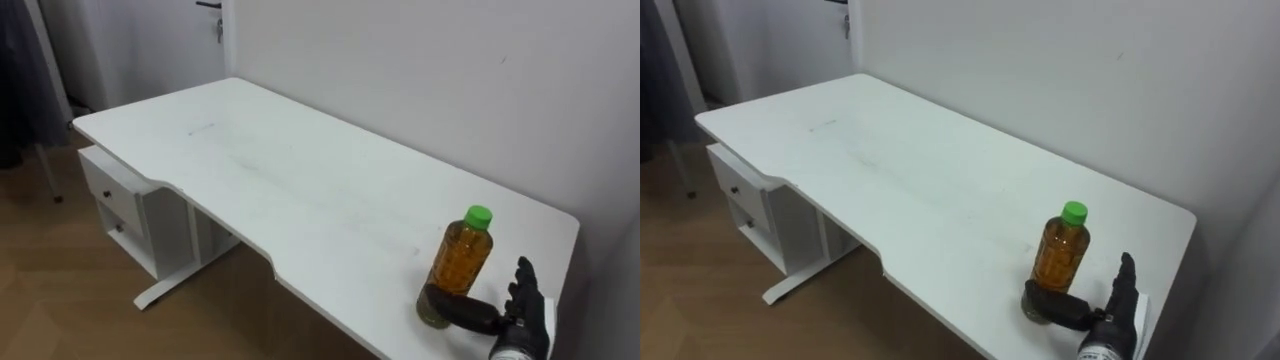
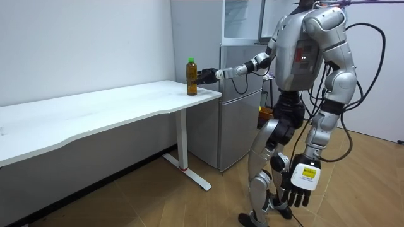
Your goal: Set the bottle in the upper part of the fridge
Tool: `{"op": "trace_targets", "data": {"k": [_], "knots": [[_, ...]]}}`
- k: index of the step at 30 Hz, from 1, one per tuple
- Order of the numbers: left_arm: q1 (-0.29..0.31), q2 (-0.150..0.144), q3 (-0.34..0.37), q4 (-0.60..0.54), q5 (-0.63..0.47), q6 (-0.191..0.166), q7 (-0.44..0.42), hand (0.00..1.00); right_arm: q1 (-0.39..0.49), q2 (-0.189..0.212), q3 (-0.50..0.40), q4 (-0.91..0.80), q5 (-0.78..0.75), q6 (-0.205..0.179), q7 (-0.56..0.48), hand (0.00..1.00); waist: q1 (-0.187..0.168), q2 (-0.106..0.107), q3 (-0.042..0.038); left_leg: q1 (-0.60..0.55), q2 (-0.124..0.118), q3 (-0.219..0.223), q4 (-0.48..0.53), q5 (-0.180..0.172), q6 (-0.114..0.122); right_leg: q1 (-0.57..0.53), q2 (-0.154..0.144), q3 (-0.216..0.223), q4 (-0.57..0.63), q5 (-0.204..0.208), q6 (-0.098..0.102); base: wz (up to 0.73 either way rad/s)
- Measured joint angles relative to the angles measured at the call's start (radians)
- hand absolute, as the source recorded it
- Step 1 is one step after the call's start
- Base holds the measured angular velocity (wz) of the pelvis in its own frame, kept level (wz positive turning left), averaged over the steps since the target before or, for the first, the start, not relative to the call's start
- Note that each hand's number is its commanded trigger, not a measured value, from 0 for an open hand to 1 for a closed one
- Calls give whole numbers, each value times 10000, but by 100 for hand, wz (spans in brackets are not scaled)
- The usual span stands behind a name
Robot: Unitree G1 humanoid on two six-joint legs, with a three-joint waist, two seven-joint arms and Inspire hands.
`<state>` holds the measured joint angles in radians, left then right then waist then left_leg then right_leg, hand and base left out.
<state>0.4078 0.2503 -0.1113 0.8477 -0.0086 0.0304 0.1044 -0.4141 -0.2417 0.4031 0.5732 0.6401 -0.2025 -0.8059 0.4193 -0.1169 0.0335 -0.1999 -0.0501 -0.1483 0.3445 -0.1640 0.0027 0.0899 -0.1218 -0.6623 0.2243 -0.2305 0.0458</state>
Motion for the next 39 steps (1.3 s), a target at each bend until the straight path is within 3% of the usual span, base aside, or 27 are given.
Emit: {"op": "trace_targets", "data": {"k": [12,19,30,31,32,39], "knots": [[6,118,23,156,8,22,-78,0,-447,-15,42,-2,-341,-3,-577,0,241,-48,-34,-62,-11,-52,12,4,-7,-46,8,-33,20,-1,1,2],[6,205,15,162,3,54,-24,0,-759,-19,425,79,-571,-7,-540,0,391,-140,-73,-150,-109,-276,92,6,-5,-40,-18,-263,30,-9,15,9],[0,350,3,145,-3,53,13,0,-760,-17,480,382,-565,-7,-415,2,569,-243,-14,-234,-142,-364,256,4,1,-63,-54,-308,146,-24,30,2],[-3,358,3,126,-12,52,23,0,-759,-17,489,450,-555,-7,-413,83,588,-239,-7,-258,-127,-391,289,4,5,-127,-89,-302,162,-27,31,0],[-11,362,4,87,-29,52,24,0,-766,-19,485,450,-552,-13,-392,100,588,-269,-26,-358,-114,-441,334,4,7,-219,-126,-301,188,-33,29,0],[-23,396,6,26,-410,65,30,0,-773,-19,495,714,-277,-13,-80,100,626,-301,-8,-450,-157,-433,355,26,46,-319,-137,-295,201,-35,43,0]]}}
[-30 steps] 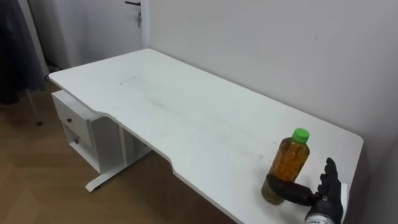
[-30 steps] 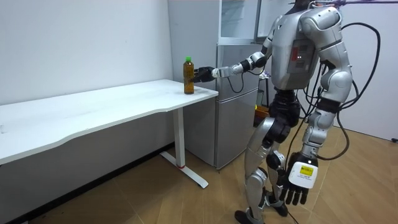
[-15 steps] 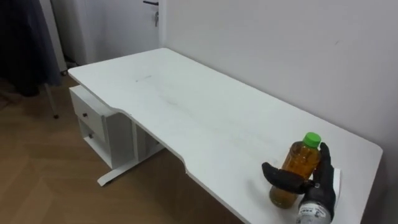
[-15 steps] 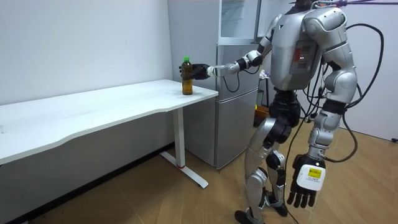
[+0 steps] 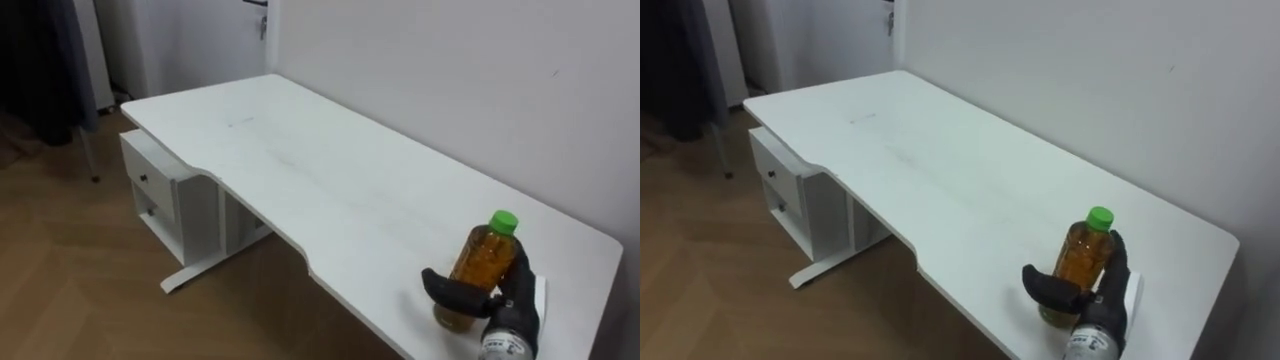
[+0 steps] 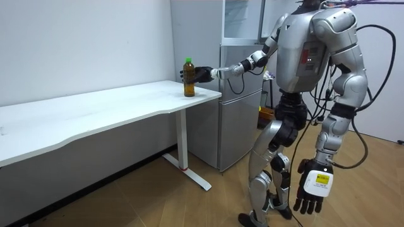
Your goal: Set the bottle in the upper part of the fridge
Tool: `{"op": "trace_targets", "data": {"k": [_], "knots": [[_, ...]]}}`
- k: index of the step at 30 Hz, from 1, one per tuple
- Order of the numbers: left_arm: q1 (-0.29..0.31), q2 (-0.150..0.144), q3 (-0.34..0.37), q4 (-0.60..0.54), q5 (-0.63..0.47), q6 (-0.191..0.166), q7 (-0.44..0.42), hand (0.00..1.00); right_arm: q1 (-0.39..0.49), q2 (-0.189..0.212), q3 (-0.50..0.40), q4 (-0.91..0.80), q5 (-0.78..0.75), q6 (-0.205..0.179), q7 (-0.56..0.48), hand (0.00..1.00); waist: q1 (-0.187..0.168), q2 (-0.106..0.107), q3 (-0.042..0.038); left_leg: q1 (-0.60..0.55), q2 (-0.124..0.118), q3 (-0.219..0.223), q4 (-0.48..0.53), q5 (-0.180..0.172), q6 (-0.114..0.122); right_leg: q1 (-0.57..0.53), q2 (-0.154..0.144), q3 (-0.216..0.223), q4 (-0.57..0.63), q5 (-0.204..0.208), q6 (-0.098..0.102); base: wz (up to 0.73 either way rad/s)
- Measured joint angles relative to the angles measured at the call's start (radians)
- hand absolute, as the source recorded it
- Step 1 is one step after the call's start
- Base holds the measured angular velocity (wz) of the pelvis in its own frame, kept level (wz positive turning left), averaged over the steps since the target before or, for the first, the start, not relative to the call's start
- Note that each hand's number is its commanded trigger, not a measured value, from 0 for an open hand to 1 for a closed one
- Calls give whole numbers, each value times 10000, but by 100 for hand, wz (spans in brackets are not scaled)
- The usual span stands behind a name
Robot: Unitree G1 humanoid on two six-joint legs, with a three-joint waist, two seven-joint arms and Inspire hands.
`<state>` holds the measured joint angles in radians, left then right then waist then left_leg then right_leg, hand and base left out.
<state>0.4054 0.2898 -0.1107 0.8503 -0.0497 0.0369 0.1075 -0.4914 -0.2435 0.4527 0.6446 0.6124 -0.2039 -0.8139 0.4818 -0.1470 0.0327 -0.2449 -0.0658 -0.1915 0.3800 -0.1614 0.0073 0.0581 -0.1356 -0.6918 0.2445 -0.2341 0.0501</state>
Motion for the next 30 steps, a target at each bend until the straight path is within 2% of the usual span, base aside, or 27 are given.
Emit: {"op": "trace_targets", "data": {"k": [5,15,20,26,30], "knots": [[-11,29,-3,-38,-22,7,187,0,-21,-38,-31,351,308,-7,277,100,173,2,27,-63,11,23,-9,-1,0,-52,31,18,8,1,1,0],[-17,35,4,-27,-573,-20,183,0,-406,-95,-30,1119,531,-143,744,100,209,49,59,-191,11,59,7,2,-2,-70,69,31,-7,2,-2,0],[-224,35,7,326,-734,-132,132,0,-592,-213,-68,1398,1336,-441,1021,100,210,188,144,-233,6,-40,16,8,-22,-75,139,1,-74,17,-24,2],[-211,33,60,276,-761,-159,72,0,-597,-366,-482,1344,2935,-401,1750,100,133,167,91,-225,21,37,-30,16,-25,-105,122,35,-70,16,-24,-1],[-214,29,404,124,-764,-175,71,0,-417,-386,-366,789,3031,-165,2324,100,-22,105,54,-220,132,306,-113,12,-23,-246,125,275,-68,34,-46,-20]]}}
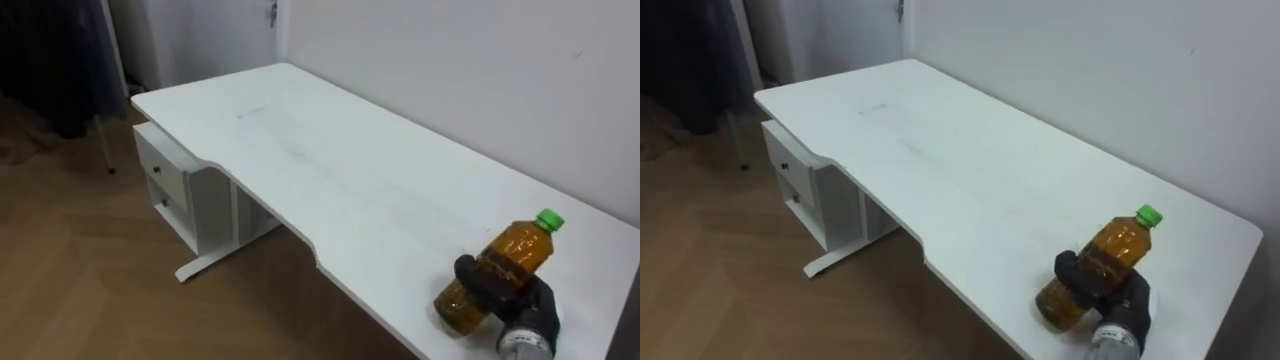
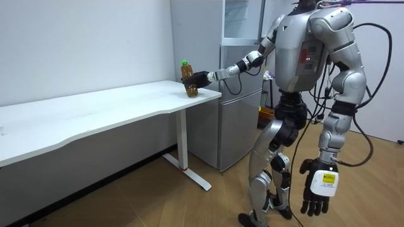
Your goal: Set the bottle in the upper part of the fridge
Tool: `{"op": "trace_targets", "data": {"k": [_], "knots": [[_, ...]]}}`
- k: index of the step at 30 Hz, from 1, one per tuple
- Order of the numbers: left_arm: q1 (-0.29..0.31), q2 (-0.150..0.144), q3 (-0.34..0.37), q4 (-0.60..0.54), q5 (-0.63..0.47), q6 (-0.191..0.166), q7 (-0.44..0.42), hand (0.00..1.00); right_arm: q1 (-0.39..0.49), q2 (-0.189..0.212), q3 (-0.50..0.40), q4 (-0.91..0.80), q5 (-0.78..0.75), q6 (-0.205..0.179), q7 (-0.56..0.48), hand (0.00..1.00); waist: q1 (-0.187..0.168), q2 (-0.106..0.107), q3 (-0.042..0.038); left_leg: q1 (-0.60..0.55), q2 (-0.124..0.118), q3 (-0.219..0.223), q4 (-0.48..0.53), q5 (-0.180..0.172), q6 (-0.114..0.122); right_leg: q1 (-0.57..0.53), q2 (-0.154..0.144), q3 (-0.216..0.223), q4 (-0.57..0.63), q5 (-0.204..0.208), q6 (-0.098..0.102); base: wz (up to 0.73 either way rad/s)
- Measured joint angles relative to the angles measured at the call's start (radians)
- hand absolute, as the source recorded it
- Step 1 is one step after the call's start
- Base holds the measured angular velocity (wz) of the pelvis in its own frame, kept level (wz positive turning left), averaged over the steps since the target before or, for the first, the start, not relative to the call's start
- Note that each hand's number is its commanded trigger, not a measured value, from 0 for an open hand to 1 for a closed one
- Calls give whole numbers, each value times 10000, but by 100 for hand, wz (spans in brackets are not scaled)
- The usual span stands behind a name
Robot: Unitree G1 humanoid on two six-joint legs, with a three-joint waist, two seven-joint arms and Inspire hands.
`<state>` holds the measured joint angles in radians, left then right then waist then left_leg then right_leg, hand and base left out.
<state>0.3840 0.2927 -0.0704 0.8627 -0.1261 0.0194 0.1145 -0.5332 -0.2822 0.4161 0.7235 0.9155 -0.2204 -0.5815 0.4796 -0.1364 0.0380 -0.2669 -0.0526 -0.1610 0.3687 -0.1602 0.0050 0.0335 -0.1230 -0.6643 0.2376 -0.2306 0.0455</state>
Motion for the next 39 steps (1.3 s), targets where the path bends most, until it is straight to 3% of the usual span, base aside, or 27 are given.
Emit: {"op": "trace_targets", "data": {"k": [4,8,13,15,17,19,23,25,28,31,34,39], "knots": [[7,-44,276,-56,55,-179,13,0,406,-3,214,-1113,-56,537,618,100,-351,-48,-25,274,96,441,-143,-3,5,-28,-30,427,6,20,-17,-30],[25,-227,560,-55,113,-284,-7,0,1173,-105,207,-3056,-187,726,1296,100,-841,-92,-51,542,232,907,-255,-15,28,-12,-35,873,2,68,-27,-29],[17,-378,946,221,69,-424,-174,0,1325,-783,205,-4546,-635,1032,2111,100,-1287,-21,-65,1065,427,1572,-406,-68,63,167,24,1454,-47,205,-71,-40],[14,-386,968,293,108,-418,-158,0,1335,-916,174,-5059,-916,1035,2260,100,-1633,-4,-77,1295,442,1671,-602,-73,66,279,35,1568,-69,228,-66,-25],[-11,-419,969,282,130,-420,-157,0,1334,-977,116,-5551,-1194,1034,2504,100,-1802,84,-162,1544,565,1948,-650,-114,79,367,72,1859,-63,286,-94,-37],[-22,-479,979,211,222,-428,-172,0,1339,-977,-22,-5918,-1378,1045,2756,100,-2002,189,-241,1605,570,2016,-599,-142,85,381,71,1976,8,295,-99,-18],[-51,-502,984,231,216,-439,-188,0,1344,-1003,-354,-7278,-1446,1051,3160,100,-2382,367,-305,1816,593,2163,-654,-140,92,433,73,2269,53,335,-112,-16],[-23,-506,983,232,221,-439,-187,0,1343,-1032,-507,-7619,-1444,1051,3407,100,-2540,440,-300,1969,588,2171,-691,-143,98,557,52,2291,58,333,-106,-5],[4,-530,981,227,225,-436,-188,0,1343,-1091,-747,-8046,-1442,1053,3782,100,-2621,448,-303,2108,616,2341,-709,-149,99,615,79,2442,68,334,-108,-11],[111,-565,978,224,223,-429,-192,0,1382,-1126,-963,-8440,-1459,1186,4100,100,-2928,461,-308,2217,637,2405,-708,-195,116,634,80,2528,59,332,-97,-7],[259,-569,1067,227,218,-423,-241,0,1588,-1387,-1358,-9332,-1764,1342,4234,100,-3098,506,-314,2242,689,2495,-707,-223,133,581,88,2751,7,322,-72,-13],[338,-597,1278,235,217,-426,-405,0,1850,-1520,-2279,-10274,-1736,1344,4322,100,-3397,484,-402,2336,617,2653,-818,-226,147,662,76,2805,4,340,-38,-5]]}}
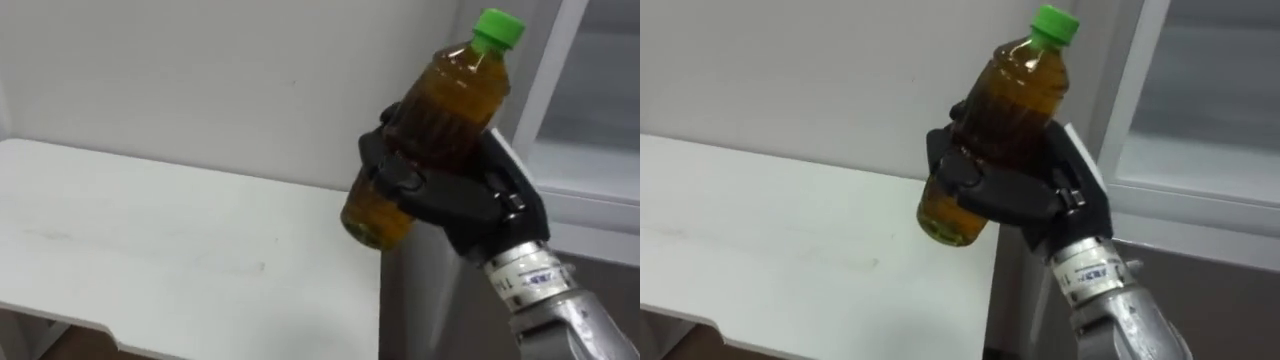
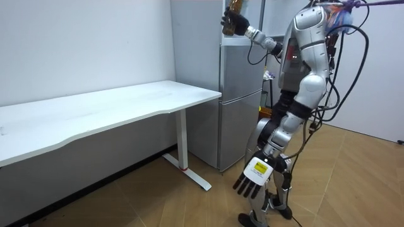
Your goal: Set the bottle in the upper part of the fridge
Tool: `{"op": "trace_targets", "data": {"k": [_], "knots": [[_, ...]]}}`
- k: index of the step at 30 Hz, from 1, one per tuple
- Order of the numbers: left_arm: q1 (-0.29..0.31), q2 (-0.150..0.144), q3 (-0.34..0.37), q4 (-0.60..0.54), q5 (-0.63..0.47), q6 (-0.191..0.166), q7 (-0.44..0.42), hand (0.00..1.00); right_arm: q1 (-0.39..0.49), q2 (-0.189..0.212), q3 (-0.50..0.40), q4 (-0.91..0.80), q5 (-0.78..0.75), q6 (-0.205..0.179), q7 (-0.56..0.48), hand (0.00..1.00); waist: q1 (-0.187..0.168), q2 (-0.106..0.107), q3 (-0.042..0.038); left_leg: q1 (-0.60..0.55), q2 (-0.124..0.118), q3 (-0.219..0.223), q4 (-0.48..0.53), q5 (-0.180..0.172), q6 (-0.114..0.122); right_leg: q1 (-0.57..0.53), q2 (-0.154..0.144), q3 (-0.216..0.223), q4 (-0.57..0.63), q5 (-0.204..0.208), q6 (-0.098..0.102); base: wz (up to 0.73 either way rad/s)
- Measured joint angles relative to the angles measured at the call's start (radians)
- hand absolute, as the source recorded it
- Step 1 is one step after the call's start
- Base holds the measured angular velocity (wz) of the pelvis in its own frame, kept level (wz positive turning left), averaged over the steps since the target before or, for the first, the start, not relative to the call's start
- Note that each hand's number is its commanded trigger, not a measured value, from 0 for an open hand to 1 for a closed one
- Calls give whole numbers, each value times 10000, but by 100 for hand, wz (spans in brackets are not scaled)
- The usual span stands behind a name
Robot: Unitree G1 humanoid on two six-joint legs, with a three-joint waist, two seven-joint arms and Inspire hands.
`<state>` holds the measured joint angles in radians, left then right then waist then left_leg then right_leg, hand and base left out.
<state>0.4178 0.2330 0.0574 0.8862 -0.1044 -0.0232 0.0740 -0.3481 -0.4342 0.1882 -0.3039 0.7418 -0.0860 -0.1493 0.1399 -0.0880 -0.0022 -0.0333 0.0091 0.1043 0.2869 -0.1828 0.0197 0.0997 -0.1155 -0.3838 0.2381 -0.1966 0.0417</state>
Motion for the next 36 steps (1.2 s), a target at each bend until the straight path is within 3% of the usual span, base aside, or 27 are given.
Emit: {"op": "trace_targets", "data": {"k": [5,13,17,27,32,36], "knots": [[17,-9,-2,-21,164,1,0,0,157,-14,-584,-304,-77,0,25,100,-302,-66,-47,109,4,60,-150,-5,-10,48,2,10,7,0,1,-2],[-35,-150,4,-20,661,0,4,0,475,-130,-1076,-298,-48,8,400,100,-417,43,31,251,43,237,-152,-44,-6,43,7,215,40,0,1,-7],[-76,-175,101,-17,1011,1,-34,0,482,-420,-1387,-304,-71,12,717,100,-594,54,33,188,109,239,-130,-45,-7,22,6,244,68,-1,2,0],[-11,-210,232,51,1173,27,-183,0,567,-420,-2504,-312,-912,15,675,100,-874,134,-6,279,119,362,-210,-57,-16,50,39,259,13,0,2,-2],[11,-238,548,314,1408,26,-182,0,567,-422,-2730,-291,-1168,15,651,100,-1061,50,-33,376,153,394,-302,-40,-75,69,103,261,-13,2,-2,0],[32,-237,619,395,1436,26,-138,0,573,-497,-2895,-122,-1177,39,556,100,-1095,-59,32,425,152,394,-317,-58,-101,191,124,250,-121,5,-6,0]]}}
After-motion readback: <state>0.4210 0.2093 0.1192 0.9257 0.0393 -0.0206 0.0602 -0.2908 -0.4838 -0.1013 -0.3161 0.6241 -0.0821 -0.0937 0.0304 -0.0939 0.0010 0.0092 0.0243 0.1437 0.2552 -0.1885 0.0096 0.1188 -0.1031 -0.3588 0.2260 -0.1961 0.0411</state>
